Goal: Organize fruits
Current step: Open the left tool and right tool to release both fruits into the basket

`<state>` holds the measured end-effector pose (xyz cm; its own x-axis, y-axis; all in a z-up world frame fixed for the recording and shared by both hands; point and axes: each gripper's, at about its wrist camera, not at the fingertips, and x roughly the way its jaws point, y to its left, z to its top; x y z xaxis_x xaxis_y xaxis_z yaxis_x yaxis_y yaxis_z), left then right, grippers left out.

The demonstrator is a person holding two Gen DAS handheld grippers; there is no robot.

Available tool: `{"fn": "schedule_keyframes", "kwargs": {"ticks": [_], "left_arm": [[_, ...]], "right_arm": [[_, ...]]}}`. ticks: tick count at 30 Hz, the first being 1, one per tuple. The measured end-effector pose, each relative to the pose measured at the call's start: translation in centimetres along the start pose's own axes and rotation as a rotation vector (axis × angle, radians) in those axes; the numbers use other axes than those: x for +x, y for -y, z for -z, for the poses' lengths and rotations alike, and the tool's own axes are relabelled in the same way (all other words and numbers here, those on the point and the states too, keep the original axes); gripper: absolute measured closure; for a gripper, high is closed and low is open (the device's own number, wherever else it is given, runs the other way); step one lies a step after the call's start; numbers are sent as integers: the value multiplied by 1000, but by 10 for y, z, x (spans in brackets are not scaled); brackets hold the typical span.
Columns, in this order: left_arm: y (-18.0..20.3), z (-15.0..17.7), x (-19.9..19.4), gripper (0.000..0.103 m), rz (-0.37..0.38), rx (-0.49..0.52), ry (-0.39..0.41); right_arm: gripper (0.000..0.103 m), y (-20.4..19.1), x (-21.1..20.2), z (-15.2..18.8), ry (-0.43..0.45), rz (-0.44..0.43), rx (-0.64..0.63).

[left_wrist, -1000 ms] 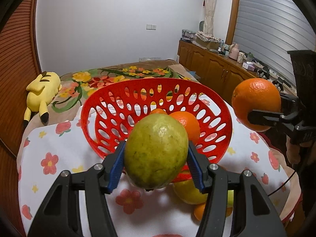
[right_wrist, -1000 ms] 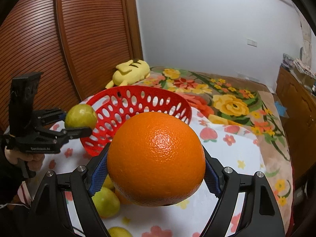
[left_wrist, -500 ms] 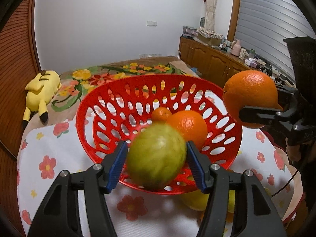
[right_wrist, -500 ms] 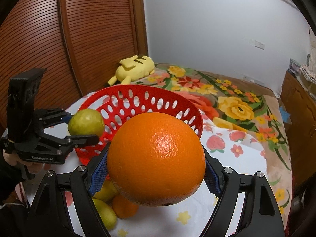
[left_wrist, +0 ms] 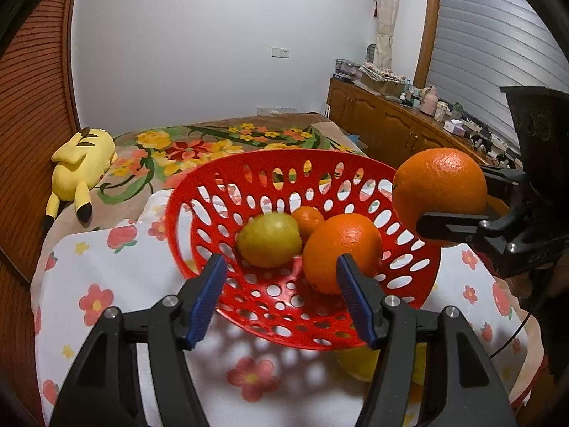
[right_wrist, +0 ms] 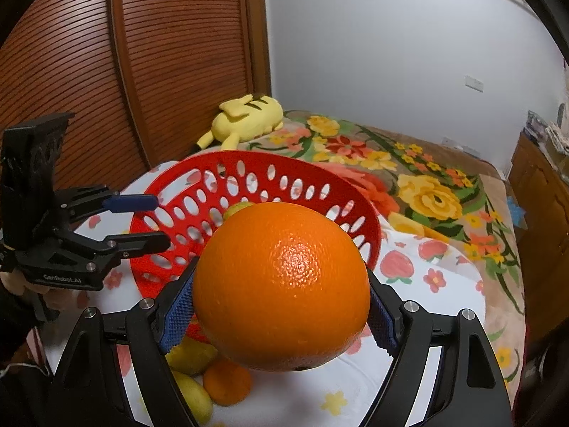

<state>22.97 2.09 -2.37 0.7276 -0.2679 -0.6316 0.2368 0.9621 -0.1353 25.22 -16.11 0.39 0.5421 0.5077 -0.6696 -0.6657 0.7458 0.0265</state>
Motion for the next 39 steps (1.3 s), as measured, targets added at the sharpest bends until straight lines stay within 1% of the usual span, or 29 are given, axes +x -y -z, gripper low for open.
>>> {"fn": "schedule_keyframes", "kwargs": {"ticks": [12, 20, 39], "left_arm": [[-20, -6, -12, 37, -6, -20, 35], [-34, -5, -18, 37, -22, -35, 50], [-44, -3, -22, 37, -36, -43, 51]], "right_arm": [[19, -6, 31, -20, -40, 0, -34], [19, -3, 59, -32, -91, 12, -46], [19, 6, 91, -51, -95, 10, -10]]}}
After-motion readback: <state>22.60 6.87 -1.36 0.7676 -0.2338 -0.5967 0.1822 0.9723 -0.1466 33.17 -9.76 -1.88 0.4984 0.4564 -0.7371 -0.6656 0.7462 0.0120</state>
